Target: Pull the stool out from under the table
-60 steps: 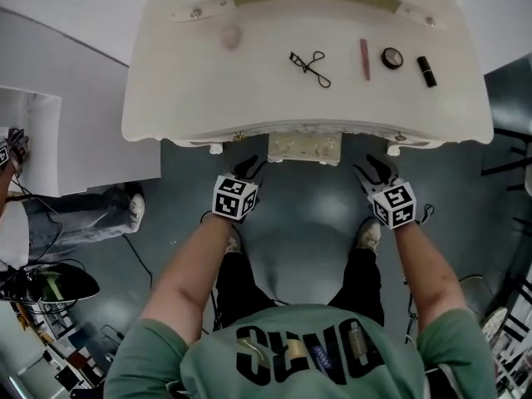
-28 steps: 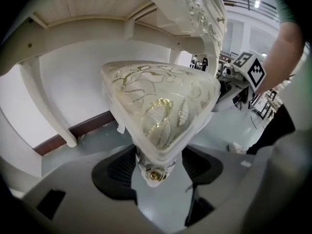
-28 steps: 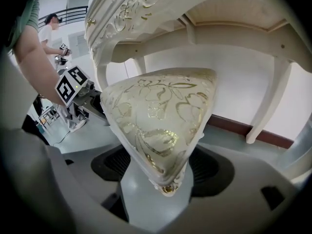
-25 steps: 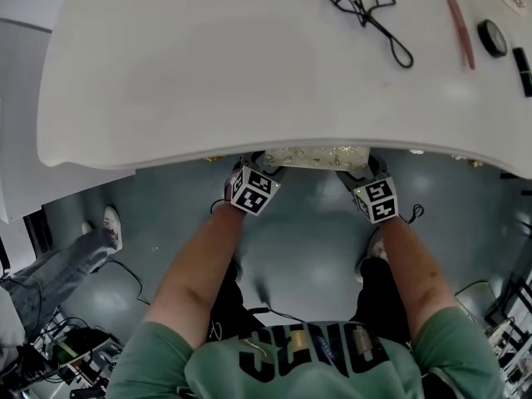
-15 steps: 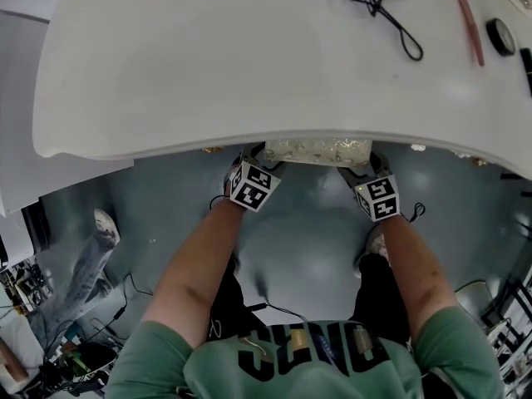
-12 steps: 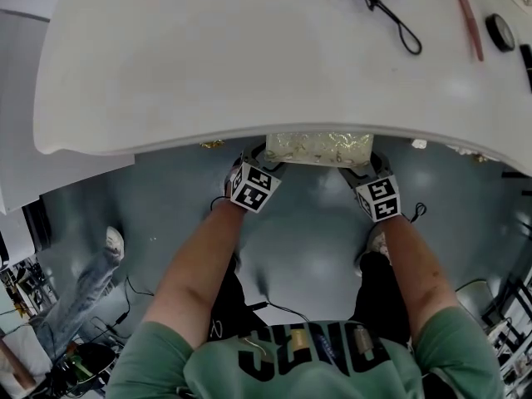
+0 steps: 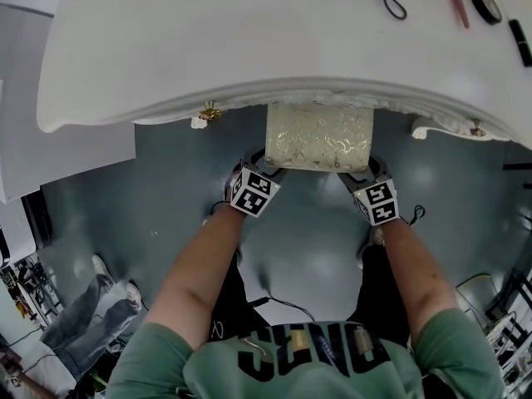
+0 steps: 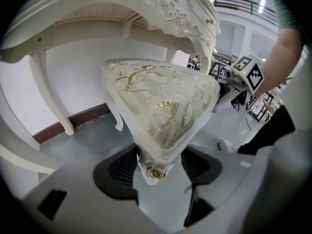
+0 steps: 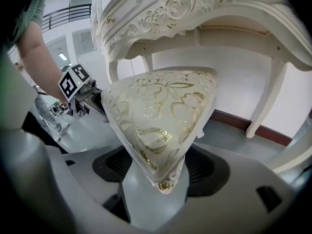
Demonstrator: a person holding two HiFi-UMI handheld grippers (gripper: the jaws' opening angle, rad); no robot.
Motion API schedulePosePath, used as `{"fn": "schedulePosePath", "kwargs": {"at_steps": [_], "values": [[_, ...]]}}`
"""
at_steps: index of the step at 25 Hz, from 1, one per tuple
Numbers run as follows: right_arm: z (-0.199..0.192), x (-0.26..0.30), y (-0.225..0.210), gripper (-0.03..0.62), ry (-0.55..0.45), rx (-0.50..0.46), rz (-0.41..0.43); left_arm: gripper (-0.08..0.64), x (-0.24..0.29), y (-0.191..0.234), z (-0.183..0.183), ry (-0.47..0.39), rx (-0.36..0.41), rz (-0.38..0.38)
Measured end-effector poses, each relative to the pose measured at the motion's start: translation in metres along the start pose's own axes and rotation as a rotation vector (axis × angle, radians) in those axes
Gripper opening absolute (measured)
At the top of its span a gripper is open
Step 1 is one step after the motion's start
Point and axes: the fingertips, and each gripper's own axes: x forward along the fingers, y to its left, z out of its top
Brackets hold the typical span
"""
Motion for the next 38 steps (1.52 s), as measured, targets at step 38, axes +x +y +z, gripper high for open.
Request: {"fn": "schedulePosePath", "kwargs": {"at_steps": [38], "values": [[-0.148,-0.098,0.142,0.324,0.154,-0.066,0.047,0.287,-0.081,-0.157,-0.153,0.153,-0.049,-0.027]]}}
